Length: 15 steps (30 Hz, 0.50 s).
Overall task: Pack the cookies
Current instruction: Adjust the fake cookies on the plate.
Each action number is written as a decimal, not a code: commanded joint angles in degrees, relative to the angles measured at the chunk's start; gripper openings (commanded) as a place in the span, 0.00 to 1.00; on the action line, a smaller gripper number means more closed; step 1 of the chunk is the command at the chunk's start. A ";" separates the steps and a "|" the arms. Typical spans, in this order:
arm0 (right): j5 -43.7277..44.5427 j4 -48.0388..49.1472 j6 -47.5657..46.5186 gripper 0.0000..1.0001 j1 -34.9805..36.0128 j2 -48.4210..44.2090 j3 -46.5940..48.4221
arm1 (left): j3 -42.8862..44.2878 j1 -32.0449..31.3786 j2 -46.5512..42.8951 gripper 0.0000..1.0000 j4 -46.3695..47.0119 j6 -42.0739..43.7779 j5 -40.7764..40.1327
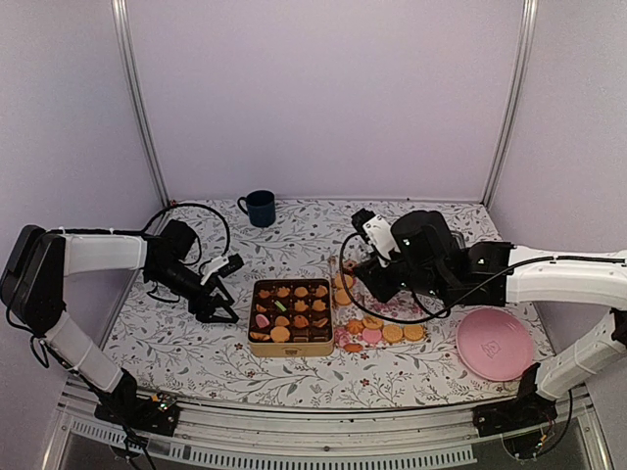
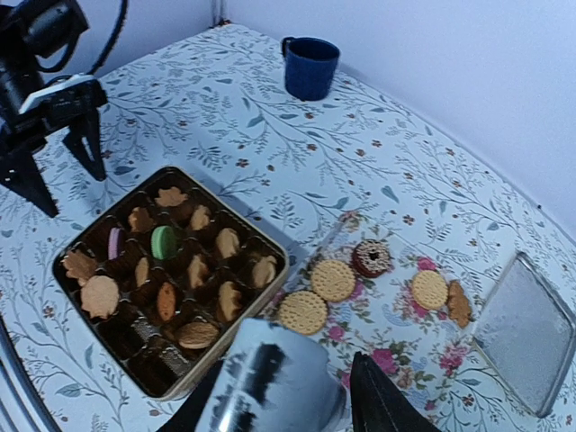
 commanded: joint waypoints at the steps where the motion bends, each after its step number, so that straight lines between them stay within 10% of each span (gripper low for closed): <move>1: -6.92 3.78 2.67 0.43 1.26 -0.90 -0.40 | 1.01 0.63 -0.72 0.79 -0.43 0.72 -0.13; 15: -6.44 3.86 7.12 0.32 0.08 -0.71 -4.96 | 0.91 0.89 -0.55 0.79 -0.54 1.09 -0.25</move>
